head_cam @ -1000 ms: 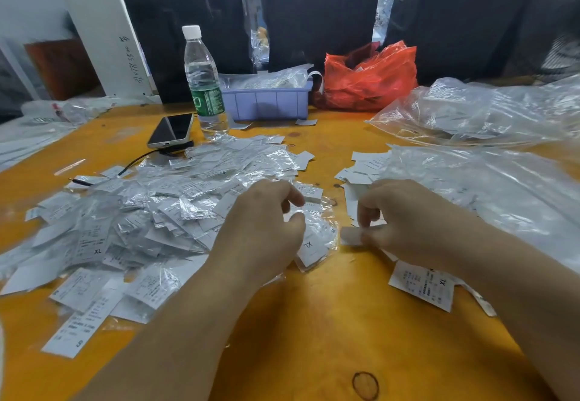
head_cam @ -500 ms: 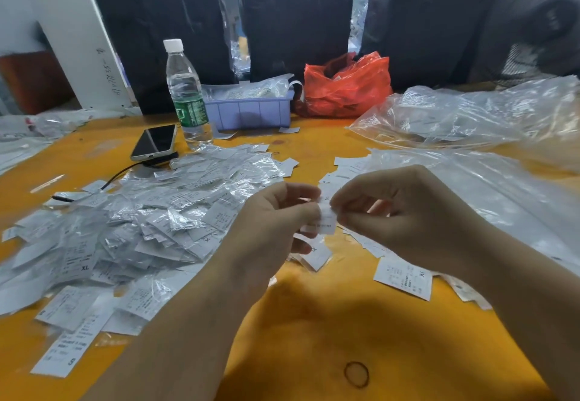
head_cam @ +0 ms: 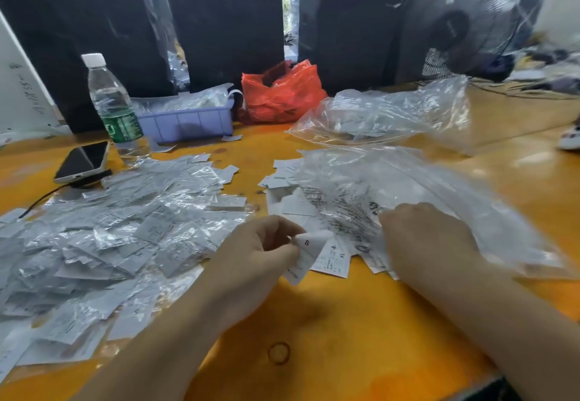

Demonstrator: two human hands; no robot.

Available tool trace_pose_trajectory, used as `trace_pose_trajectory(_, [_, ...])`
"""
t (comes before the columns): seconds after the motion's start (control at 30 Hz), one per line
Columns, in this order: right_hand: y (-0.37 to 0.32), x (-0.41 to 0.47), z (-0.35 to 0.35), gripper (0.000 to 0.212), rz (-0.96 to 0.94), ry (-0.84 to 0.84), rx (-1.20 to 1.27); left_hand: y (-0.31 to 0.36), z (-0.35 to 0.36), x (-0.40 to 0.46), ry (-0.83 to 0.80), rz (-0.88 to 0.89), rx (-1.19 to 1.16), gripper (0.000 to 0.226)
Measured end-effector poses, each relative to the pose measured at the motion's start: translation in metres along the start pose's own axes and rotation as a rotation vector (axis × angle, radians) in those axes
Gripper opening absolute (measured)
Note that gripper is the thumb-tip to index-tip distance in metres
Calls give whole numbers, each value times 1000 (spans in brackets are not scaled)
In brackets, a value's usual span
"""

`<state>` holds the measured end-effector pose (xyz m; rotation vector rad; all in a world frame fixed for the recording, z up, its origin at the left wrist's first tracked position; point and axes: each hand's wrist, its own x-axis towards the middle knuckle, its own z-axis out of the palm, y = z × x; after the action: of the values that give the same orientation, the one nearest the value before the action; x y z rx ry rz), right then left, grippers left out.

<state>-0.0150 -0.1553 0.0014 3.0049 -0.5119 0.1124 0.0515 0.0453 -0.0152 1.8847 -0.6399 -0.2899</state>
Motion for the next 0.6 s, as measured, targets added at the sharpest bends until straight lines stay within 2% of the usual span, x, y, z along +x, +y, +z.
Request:
trace_pose_trajectory(0.07, [-3,1,2,34,30,-29,-14,0,6,-1,6,13,24,16])
trace_pose_trajectory(0.2, [-10,1,3,36,5,32,-63,0,18,-3,-10,73,132,20])
trace_pose_trajectory(0.3, [-7,1,7,29,-45,131,-53,0,22,-3,-11,112,207,23])
trace_pose_trajectory(0.4, [-6,2,9,24,-100,300,-3,-1,19,-2,12,111,213,23])
trace_pose_trajectory(0.5, [-5,3,11,25,-181,458,139,-2,14,0,35,113,208,24])
trace_pose_trajectory(0.6, [-4,5,17,19,-236,475,234,-4,10,2,64,108,208,25])
